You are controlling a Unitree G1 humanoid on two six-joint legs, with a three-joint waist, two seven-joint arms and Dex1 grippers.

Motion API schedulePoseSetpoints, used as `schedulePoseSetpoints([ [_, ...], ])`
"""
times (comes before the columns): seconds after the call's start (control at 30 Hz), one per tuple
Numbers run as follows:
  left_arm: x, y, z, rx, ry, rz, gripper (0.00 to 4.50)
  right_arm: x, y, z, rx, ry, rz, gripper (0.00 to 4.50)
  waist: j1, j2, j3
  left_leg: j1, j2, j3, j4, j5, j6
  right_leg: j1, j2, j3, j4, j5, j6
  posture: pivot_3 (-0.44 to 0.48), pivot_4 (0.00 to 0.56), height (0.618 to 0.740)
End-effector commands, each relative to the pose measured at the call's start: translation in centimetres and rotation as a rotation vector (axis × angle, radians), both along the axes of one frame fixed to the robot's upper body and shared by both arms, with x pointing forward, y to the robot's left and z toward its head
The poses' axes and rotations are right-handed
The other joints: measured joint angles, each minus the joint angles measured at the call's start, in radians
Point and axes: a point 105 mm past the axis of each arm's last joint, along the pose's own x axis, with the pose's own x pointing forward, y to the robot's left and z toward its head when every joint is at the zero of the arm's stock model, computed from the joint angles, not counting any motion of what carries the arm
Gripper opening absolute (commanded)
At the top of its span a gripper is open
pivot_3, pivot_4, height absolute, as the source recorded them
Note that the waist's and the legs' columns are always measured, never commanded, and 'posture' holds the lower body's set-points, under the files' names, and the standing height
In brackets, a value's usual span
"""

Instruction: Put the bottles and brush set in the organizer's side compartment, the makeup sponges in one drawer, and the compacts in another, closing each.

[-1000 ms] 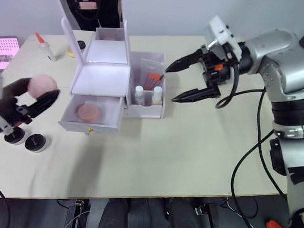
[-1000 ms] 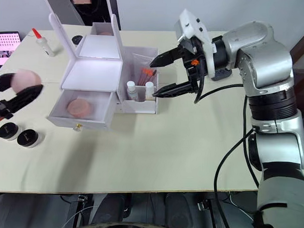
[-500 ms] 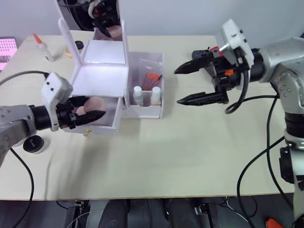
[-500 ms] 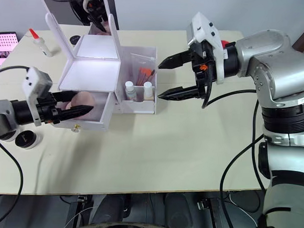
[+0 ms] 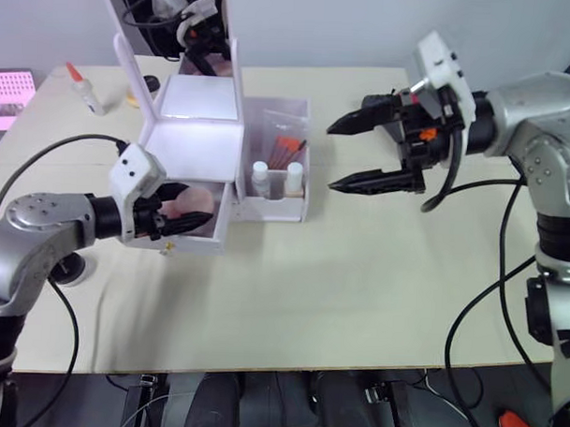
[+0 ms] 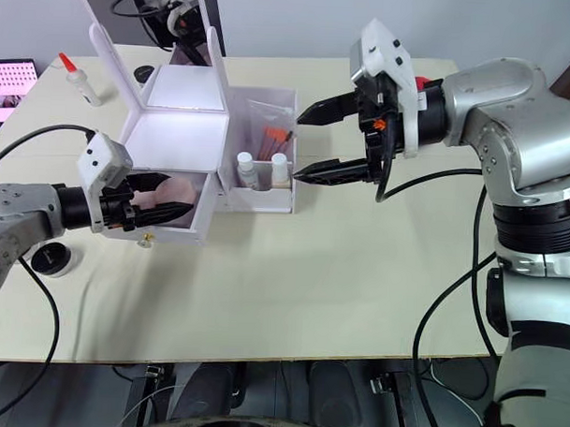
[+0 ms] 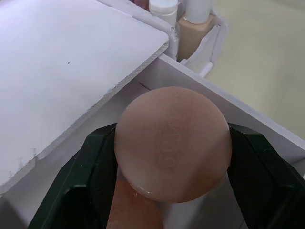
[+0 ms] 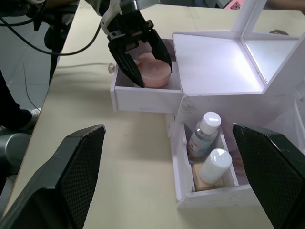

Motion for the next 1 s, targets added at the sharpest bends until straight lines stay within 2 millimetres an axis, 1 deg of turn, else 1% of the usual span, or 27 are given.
schedulePoseSetpoints([
  [0.03,-0.1,-0.4,0.3,-0.008,-0.015,-0.017,2.73,-0.3,-0.4,1.4,0.022,-0.073,-0.007,4.5,0.0,0.0,0.0,0.0,0.0,0.0,0.0,0.0,0.0,0.0,0.0,0.0,0.0,0.0,0.0,0.0,0.15,0.74],
  [0.1,0.0,-0.1,0.4,-0.019,-0.011,-0.007,3.77,-0.2,-0.3,1.3,0.025,-0.077,-0.007,4.5,0.0,0.0,0.0,0.0,0.0,0.0,0.0,0.0,0.0,0.0,0.0,0.0,0.0,0.0,0.0,0.0,0.15,0.74],
  [0.13,0.0,-0.1,0.7,-0.031,-0.017,-0.008,4.21,-0.2,-0.3,1.2,0.026,-0.077,-0.007,4.5,0.0,0.0,0.0,0.0,0.0,0.0,0.001,0.0,0.0,0.0,0.0,0.0,0.0,0.0,0.0,0.0,0.15,0.74],
  [0.17,0.0,0.0,1.0,-0.043,-0.025,-0.002,4.4,-0.1,-0.3,1.2,0.029,-0.077,-0.006,4.5,0.0,0.0,0.0,0.0,0.0,0.0,0.001,0.0,0.0,0.0,0.0,0.0,0.0,0.0,0.001,0.0,0.15,0.74],
  [0.27,0.0,0.3,1.6,-0.058,-0.035,0.004,4.4,0.0,-0.3,1.0,0.026,-0.076,-0.007,4.5,0.0,0.0,0.0,0.0,0.0,0.0,0.001,0.0,0.0,0.0,0.0,0.0,0.0,0.0,0.001,0.0,0.15,0.74],
  [0.47,-1.2,0.4,3.2,-0.113,-0.057,-0.015,4.4,0.2,-0.2,1.0,0.026,-0.075,-0.001,4.5,-0.002,0.0,0.0,0.0,0.0,0.0,0.001,0.0,0.0,0.0,0.0,0.0,0.0,0.0,0.001,0.0,0.15,0.74],
  [0.53,-1.9,0.5,4.6,-0.168,-0.088,-0.019,4.4,0.1,0.0,1.0,0.029,-0.069,0.014,4.5,-0.002,0.0,0.0,0.0,0.0,0.0,0.001,0.0,0.0,0.0,0.0,0.0,0.0,0.0,0.001,0.0,0.15,0.74],
  [0.63,-3.6,0.8,7.0,-0.256,-0.155,-0.019,4.4,0.2,0.3,1.4,0.044,-0.066,0.043,4.5,-0.002,0.0,0.0,0.0,0.0,0.0,0.001,0.0,0.0,0.0,0.0,0.0,0.0,0.002,0.003,0.0,0.15,0.74],
  [0.67,-4.1,1.0,7.3,-0.267,-0.164,-0.011,4.4,0.2,0.4,1.5,0.052,-0.065,0.052,4.5,-0.002,0.0,0.0,0.0,0.0,0.0,0.001,0.0,0.0,0.0,0.0,0.0,0.0,0.002,0.003,0.0,0.15,0.74],
  [0.77,-6.1,1.7,7.4,-0.279,-0.182,0.049,4.4,0.2,0.9,1.9,0.077,-0.071,0.089,4.5,-0.006,0.0,0.0,0.0,0.0,0.0,0.001,0.0,0.0,0.0,0.0,0.0,0.0,0.002,0.004,0.0,0.15,0.74],
  [0.83,-7.4,2.5,6.4,-0.305,-0.174,0.135,4.4,0.3,1.1,1.9,0.077,-0.072,0.109,4.5,-0.008,0.0,0.0,0.0,0.001,0.0,0.0,0.0,0.0,0.0,0.0,0.0,0.0,0.002,0.003,0.0,0.15,0.74],
  [0.93,-9.3,4.3,3.7,-0.346,-0.102,0.309,3.59,0.2,1.4,1.8,0.073,-0.064,0.144,4.5,-0.01,0.0,0.0,0.0,0.001,0.0,0.0,0.0,0.0,0.0,0.0,0.0,0.0,0.001,0.002,0.0,0.15,0.74],
  [1.0,-10.9,5.8,1.9,-0.39,-0.088,0.443,2.56,0.3,1.8,1.8,0.076,-0.057,0.174,4.5,-0.012,0.0,0.0,0.0,0.001,0.0,0.001,0.0,0.0,0.001,0.0,0.0,0.0,0.0,0.0,0.0,0.15,0.74],
])
